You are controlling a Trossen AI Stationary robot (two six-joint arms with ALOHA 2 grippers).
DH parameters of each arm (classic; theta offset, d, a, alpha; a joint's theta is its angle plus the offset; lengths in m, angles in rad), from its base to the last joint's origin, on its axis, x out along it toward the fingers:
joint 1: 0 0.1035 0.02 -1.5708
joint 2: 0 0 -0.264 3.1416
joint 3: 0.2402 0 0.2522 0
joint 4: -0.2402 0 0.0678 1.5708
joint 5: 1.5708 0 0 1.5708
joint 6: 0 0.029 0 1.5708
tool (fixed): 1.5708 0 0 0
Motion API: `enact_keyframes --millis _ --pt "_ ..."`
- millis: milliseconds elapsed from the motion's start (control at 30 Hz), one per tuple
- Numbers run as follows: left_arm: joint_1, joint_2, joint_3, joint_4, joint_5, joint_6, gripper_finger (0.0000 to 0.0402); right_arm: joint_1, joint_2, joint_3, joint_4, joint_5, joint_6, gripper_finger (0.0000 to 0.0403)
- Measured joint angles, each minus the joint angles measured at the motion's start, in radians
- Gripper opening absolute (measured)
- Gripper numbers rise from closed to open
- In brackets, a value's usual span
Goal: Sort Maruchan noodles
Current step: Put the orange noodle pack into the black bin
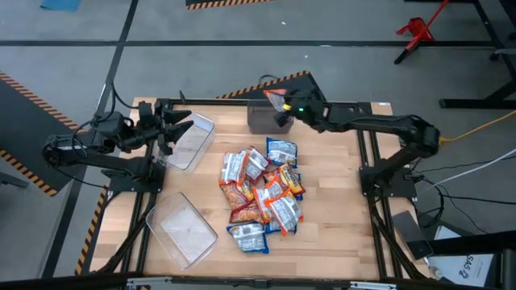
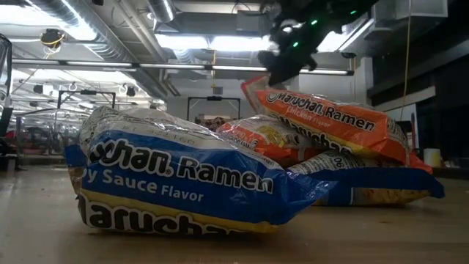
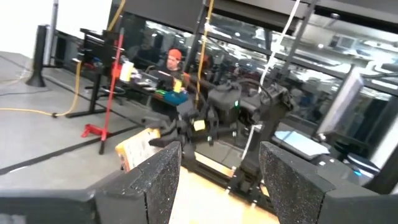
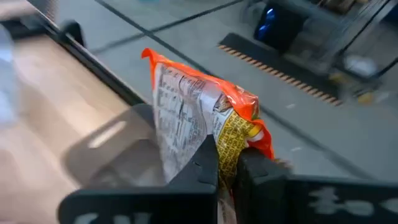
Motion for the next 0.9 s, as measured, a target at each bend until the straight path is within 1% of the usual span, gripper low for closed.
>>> enact_keyframes --millis 67,167,300,433,700,900 --pt "0.0 0.0 0.0 0.0 -0.023 0.0 0.0212 0.001 0.064 0.044 -0.006 0.059 -0.074 0.0" --pt "0.0 0.0 0.0 -0.001 -0.045 0.0 0.0212 0.0 0.15 0.114 -0.011 0.09 -0.153 0.0" --pt "0.0 0.0 0.0 -0.001 -0.046 0.0 0.0212 0.002 0.249 0.194 -0.031 0.18 -0.24 0.0" --pt "0.0 0.0 0.0 -0.001 -0.046 0.0 0.0212 0.002 0.316 0.237 -0.036 0.232 -0.302 0.0" --pt "0.0 0.0 0.0 -0.001 -0.045 0.0 0.0212 0.0 0.355 0.243 -0.07 0.238 -0.304 0.0003" --pt "0.0 0.0 0.0 -0.001 -0.047 0.0 0.0212 0.0 0.355 0.243 -0.089 0.181 -0.329 0.0006"
